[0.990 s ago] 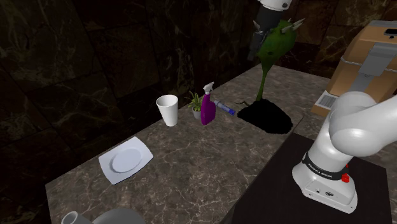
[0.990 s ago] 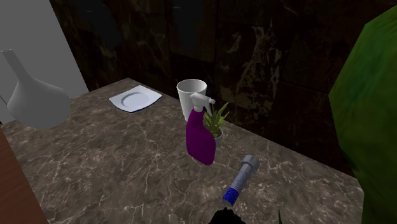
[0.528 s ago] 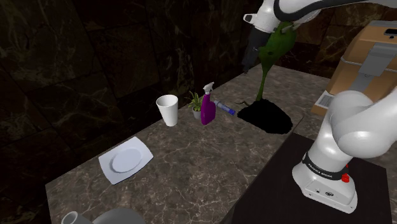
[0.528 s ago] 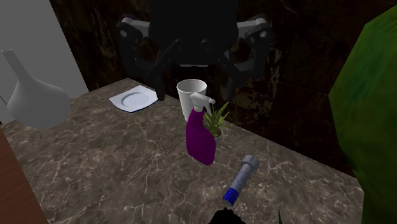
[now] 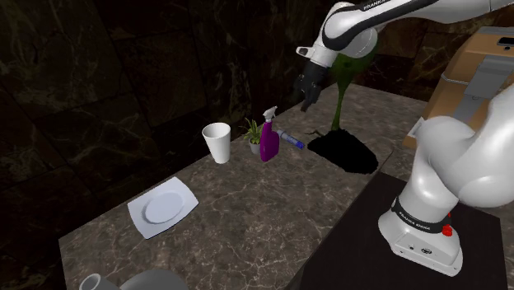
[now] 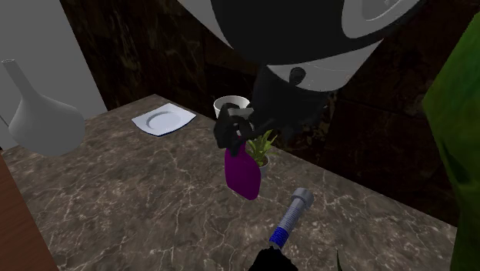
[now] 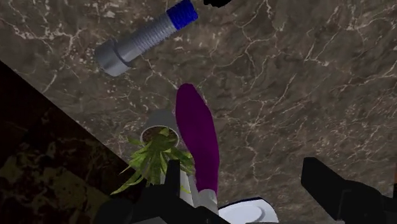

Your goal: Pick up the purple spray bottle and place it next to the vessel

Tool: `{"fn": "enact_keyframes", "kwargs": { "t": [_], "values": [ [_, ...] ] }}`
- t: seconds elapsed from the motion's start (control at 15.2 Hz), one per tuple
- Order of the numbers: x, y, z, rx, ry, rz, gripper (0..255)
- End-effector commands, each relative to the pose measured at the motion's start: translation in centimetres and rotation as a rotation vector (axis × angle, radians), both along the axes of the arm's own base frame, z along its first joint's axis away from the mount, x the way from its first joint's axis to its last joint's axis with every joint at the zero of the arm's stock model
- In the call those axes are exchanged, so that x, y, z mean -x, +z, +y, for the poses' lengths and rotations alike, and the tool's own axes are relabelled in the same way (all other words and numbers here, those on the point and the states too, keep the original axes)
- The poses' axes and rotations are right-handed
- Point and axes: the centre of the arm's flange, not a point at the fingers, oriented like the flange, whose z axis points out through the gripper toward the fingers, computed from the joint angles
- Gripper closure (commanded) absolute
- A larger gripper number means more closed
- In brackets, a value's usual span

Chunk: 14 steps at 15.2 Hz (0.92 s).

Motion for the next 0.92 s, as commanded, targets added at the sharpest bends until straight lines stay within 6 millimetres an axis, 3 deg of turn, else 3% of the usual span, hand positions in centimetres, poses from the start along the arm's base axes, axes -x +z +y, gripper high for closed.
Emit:
{"fn": "enact_keyframes", "kwargs": {
  "t": [0.0, 0.53, 0.86],
  "values": [
    [-1.7, -2.4, -0.3, -0.022, 0.11, -0.018, 0],
    [-9.8, -10.9, 1.3, -0.112, 0.52, -0.078, 0],
    [-10.1, -12.9, 2.5, -0.115, 0.531, -0.079, 0]
  ]
}}
